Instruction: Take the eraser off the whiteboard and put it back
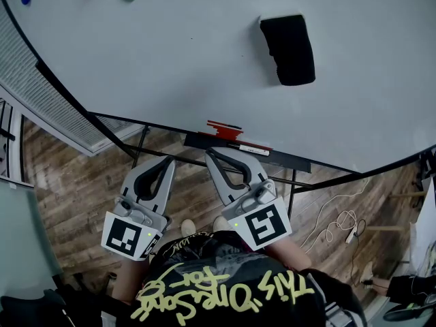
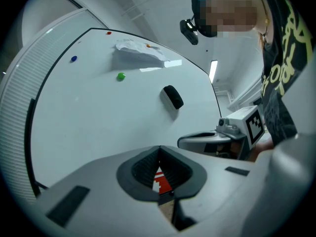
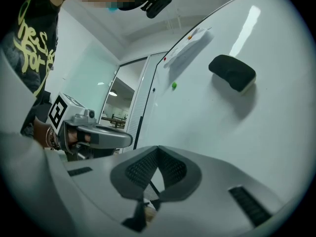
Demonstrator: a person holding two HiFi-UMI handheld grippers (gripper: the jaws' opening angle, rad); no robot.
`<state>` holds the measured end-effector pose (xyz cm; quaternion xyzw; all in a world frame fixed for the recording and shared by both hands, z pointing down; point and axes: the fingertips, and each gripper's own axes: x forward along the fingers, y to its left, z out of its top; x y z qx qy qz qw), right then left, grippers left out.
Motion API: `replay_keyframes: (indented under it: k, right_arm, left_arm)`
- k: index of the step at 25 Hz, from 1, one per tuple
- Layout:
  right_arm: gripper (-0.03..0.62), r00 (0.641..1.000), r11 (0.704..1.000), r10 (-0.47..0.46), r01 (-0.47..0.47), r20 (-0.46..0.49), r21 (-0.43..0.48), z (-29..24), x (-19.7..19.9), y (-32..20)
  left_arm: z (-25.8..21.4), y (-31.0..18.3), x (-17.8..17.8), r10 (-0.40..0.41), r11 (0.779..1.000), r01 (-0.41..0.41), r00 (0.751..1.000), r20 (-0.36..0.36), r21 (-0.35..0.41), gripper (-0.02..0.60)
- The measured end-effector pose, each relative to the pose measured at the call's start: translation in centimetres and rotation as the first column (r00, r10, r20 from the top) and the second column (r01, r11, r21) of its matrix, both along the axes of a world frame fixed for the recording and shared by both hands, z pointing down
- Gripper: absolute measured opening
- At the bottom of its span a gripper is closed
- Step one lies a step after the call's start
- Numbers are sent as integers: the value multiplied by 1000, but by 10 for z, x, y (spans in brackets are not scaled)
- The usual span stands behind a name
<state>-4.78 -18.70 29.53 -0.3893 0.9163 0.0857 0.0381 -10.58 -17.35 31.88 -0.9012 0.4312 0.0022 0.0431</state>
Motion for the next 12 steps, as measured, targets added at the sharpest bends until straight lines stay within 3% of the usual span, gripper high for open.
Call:
replay_keyframes:
  k: [12]
  right_arm:
    - [8, 1000, 1000, 0, 0, -1, 1, -4, 0, 1]
  left_arm:
    - [-3, 0, -2, 7, 1000, -7, 1000, -4, 8, 7]
